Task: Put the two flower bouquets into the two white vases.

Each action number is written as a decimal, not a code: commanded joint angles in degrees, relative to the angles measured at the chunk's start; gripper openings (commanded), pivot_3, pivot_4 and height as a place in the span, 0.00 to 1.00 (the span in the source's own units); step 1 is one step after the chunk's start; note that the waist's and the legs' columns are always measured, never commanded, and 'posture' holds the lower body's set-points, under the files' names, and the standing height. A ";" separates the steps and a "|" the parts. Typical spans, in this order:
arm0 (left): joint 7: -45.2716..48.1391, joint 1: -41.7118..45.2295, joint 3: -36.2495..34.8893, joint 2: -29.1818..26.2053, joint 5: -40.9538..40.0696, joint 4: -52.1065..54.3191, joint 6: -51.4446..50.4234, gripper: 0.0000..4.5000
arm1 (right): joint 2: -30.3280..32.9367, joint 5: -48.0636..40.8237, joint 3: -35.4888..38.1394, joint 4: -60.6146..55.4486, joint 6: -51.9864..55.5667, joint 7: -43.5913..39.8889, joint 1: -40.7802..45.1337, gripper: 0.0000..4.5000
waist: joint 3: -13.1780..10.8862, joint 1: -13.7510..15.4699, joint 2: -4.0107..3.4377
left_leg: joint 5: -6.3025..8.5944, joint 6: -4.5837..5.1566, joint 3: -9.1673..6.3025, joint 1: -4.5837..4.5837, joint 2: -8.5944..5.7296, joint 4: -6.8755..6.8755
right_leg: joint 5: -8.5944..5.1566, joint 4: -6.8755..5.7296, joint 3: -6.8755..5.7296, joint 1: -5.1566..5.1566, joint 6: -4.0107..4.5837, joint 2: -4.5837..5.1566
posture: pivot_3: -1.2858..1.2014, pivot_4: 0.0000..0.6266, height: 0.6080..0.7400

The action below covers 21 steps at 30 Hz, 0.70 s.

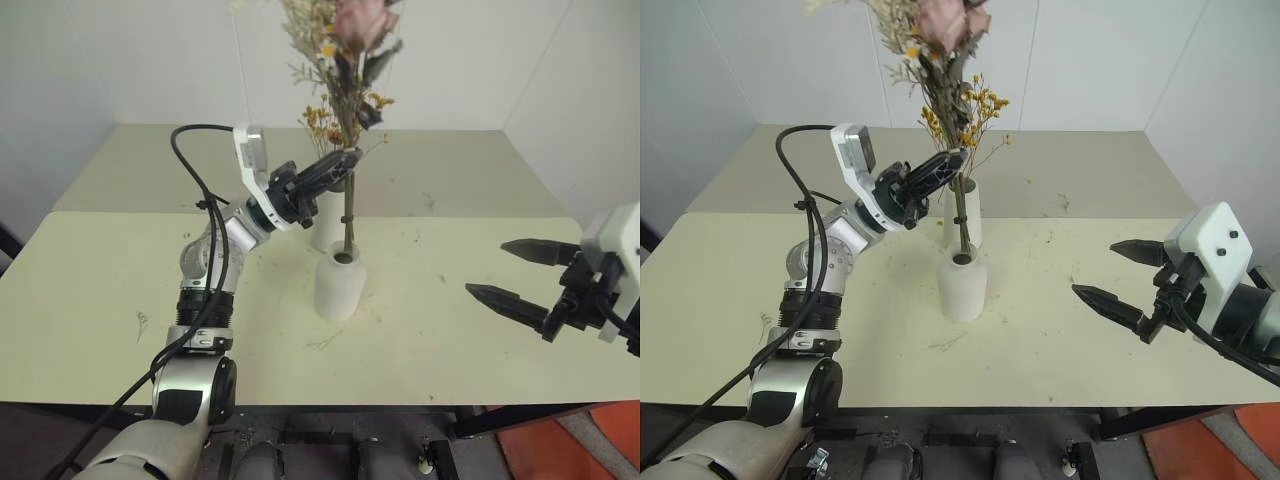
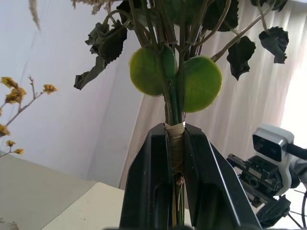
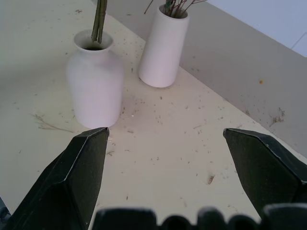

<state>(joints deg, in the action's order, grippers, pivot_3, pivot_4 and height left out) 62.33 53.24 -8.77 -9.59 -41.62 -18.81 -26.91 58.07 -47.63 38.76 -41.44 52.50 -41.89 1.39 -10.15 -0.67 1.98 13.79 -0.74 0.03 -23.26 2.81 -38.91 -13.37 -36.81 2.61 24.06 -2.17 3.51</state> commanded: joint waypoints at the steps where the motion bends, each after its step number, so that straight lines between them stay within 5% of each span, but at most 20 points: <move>1: 1.04 -0.40 0.89 0.08 0.89 1.43 2.05 0.02 | -0.20 0.38 0.78 -0.52 -2.02 0.76 0.32 1.00 | 0.00 -0.01 0.00 | 0.00 0.00 0.00 0.00 0.00 0.00 | 0.00 0.00 0.00 0.01 0.00 0.00 | 0.52 0.24 1.00; 21: 3.15 -5.72 5.77 -0.83 6.40 2.98 7.14 0.02 | -0.72 1.20 -1.94 0.49 -4.87 2.18 1.52 1.00 | 0.00 0.04 0.00 | 0.00 0.00 0.00 0.00 0.00 0.00 | 0.00 0.00 0.00 0.00 0.00 0.00 | 0.52 0.24 1.00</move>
<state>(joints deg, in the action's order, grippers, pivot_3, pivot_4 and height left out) 64.99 47.01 -3.25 -10.72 -35.49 -17.20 -21.40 57.42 -46.83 36.22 -40.93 49.43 -40.38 1.96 -10.15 -0.63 1.98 13.79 -0.73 0.03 -23.27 2.81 -38.91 -13.37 -36.81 2.61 24.07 -2.17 3.51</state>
